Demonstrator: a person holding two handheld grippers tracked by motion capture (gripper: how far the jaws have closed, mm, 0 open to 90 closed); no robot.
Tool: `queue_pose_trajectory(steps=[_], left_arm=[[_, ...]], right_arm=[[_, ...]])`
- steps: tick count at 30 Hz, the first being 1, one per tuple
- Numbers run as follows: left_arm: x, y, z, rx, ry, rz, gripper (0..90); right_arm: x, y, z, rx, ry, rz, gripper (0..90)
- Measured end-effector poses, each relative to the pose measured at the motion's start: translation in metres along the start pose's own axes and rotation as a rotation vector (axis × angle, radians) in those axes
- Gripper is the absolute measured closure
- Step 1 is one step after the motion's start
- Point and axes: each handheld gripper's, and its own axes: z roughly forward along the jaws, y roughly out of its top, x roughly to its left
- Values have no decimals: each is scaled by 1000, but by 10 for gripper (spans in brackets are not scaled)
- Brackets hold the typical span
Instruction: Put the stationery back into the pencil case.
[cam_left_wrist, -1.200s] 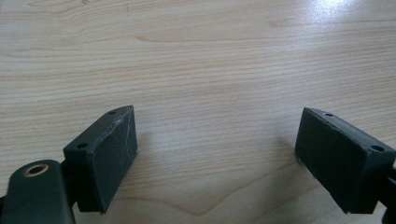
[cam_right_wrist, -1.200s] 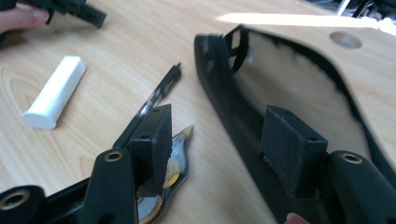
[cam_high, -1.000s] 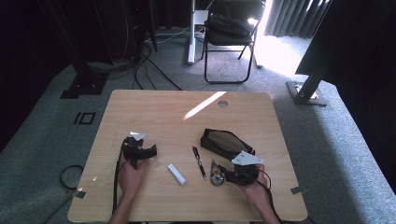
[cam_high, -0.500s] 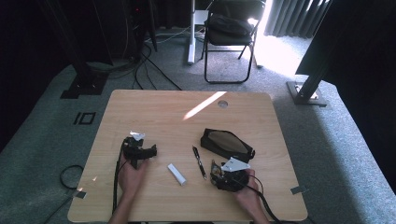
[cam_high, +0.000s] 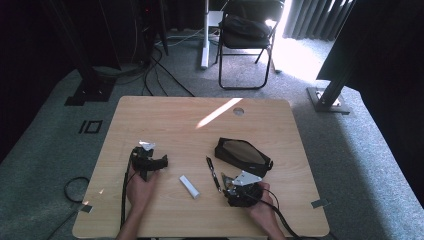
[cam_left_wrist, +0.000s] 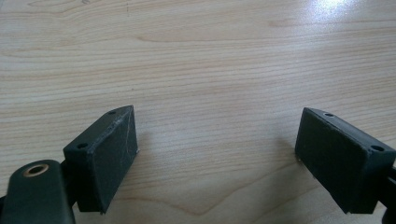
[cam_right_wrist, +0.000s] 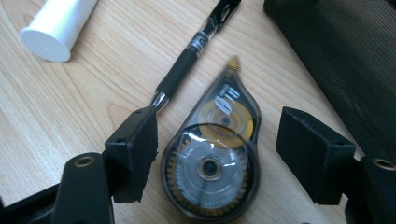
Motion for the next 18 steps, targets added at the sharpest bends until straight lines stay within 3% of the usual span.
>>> queue_pose_trajectory(steps=[3, 18], left_arm=[[0, 0, 0, 0, 0, 0, 133], [0, 0, 0, -1, 0, 0, 133]], right_arm=[[-2, -1, 1, 18, -14, -7, 322], [-7, -3, 3, 50, 25, -3, 403]])
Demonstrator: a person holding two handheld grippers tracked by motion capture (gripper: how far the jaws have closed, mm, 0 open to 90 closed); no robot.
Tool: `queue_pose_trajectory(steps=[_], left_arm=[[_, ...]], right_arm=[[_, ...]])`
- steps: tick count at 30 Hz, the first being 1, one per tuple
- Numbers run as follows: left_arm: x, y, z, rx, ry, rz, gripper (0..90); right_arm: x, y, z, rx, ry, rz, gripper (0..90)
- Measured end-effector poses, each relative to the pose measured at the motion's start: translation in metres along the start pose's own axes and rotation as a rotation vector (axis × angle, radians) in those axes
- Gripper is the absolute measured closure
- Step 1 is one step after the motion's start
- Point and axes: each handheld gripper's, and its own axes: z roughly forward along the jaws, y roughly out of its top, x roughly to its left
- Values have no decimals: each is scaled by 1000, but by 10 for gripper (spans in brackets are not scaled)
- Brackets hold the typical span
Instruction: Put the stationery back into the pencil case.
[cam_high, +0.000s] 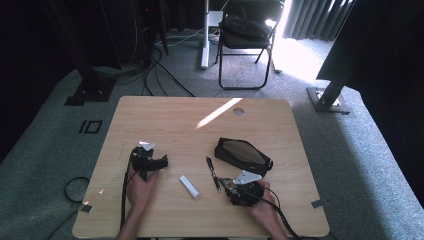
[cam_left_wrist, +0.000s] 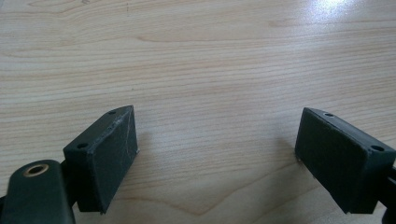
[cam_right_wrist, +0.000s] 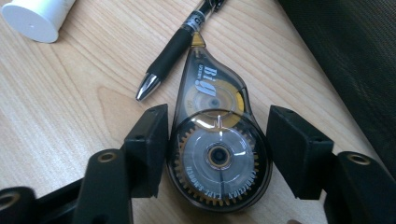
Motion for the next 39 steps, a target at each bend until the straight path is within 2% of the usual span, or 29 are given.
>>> queue_pose_trajectory(steps=[6, 16, 24, 32, 39], left_arm=[[0, 0, 0, 0, 0, 0, 133], [0, 0, 0, 1, 0, 0, 133], [0, 0, 0, 1, 0, 0, 133], [0, 0, 0, 1, 0, 0, 133], [0, 0, 0, 1, 0, 0, 133]], right_arm=[[-5, 0, 0, 22, 31, 59, 403], [-7, 1, -3, 51, 43, 48, 399], [-7, 0, -3, 52, 44, 44, 411], [-4, 0, -3, 36, 28, 36, 418], [-4, 1, -5, 14, 33, 45, 419]])
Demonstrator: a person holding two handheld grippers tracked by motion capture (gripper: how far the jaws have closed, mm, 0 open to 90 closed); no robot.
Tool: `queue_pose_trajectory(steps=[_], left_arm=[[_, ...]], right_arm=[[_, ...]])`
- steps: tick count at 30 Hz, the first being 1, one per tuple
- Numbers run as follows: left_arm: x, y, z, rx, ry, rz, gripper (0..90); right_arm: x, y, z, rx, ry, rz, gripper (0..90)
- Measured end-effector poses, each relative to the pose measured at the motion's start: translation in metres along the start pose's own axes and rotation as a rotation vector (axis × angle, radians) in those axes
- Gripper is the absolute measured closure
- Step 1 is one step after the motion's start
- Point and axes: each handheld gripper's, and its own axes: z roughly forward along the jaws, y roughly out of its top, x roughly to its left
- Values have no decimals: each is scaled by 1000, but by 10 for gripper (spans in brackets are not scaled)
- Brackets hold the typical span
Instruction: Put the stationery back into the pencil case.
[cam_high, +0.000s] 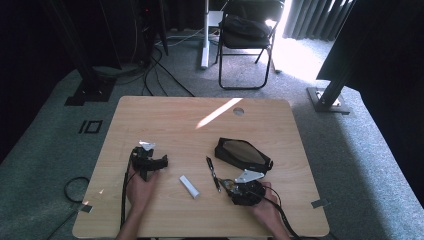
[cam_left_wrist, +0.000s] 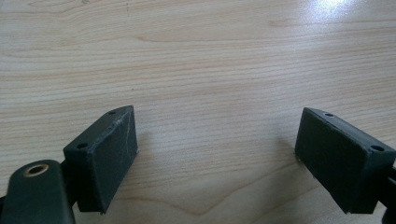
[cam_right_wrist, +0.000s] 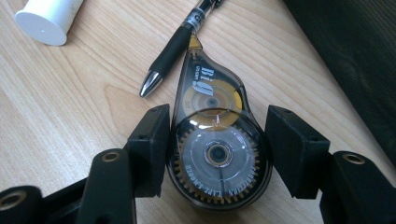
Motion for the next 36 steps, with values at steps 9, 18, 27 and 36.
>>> queue_pose_trajectory(steps=[9, 18, 27, 36], left_arm=[[0, 0, 0, 0, 0, 0, 133], [0, 0, 0, 0, 0, 0, 133], [0, 0, 0, 0, 0, 1, 133], [0, 0, 0, 0, 0, 0, 133]], right_arm=[[-3, 1, -6, -32, -14, 11, 419], [-1, 3, -9, -47, -12, 5, 419], [-4, 7, -18, -86, -15, 10, 420], [-4, 11, -24, -112, -29, -1, 419]])
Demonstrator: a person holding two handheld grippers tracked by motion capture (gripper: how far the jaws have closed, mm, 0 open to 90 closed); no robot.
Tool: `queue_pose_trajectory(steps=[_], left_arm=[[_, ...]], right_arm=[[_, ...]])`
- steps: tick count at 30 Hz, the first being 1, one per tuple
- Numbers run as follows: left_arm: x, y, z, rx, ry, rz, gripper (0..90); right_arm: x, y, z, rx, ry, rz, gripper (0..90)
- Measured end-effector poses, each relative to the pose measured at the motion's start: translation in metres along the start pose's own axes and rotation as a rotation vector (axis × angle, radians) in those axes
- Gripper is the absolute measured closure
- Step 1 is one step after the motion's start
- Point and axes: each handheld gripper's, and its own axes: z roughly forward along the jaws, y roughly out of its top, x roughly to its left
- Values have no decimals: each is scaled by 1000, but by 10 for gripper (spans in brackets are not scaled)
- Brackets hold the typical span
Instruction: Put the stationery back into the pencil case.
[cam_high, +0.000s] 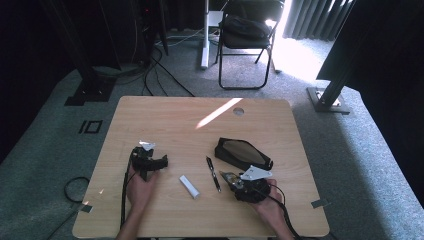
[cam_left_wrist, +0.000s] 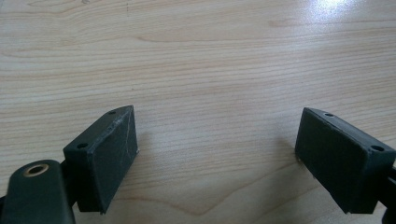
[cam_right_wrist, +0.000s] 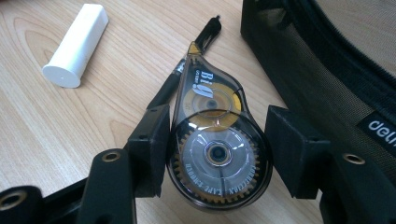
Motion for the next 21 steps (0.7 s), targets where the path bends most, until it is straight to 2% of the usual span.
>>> queue_pose_trajectory(steps=[21], left_arm=[[0, 0, 0, 0, 0, 0, 133]], right_arm=[[-1, 7, -8, -32, -11, -4, 419]])
